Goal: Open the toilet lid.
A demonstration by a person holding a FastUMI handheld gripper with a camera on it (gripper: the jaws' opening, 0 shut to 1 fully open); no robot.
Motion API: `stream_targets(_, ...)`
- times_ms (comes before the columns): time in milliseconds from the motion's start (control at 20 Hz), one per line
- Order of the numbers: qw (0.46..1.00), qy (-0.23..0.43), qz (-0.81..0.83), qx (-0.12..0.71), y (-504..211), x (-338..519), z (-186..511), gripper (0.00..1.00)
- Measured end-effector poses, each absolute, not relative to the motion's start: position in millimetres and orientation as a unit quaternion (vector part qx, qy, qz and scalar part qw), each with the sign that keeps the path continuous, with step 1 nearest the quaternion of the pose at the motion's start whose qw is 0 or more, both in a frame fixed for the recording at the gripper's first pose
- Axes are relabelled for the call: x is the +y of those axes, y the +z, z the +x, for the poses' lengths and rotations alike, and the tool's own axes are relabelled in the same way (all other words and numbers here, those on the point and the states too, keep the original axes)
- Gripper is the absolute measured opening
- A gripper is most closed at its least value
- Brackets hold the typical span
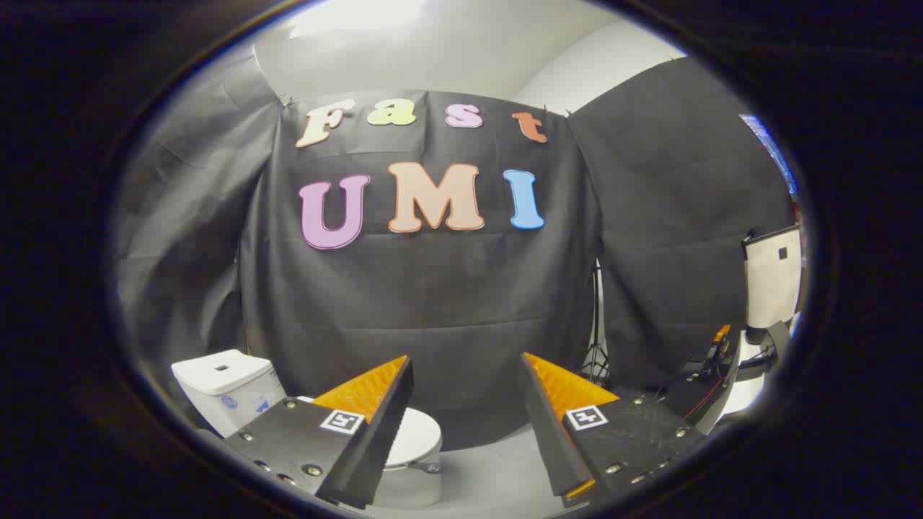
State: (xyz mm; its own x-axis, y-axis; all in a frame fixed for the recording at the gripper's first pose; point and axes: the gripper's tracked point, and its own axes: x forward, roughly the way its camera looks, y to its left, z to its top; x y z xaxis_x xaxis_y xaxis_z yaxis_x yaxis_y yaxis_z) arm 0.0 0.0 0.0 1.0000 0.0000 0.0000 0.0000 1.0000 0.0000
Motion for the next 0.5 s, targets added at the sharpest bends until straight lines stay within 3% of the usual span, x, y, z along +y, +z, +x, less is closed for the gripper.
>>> stream_targets(500, 1.000, -0.005, 0.017, 0.005, -3.9, -4.3, 1.4, 0.86)
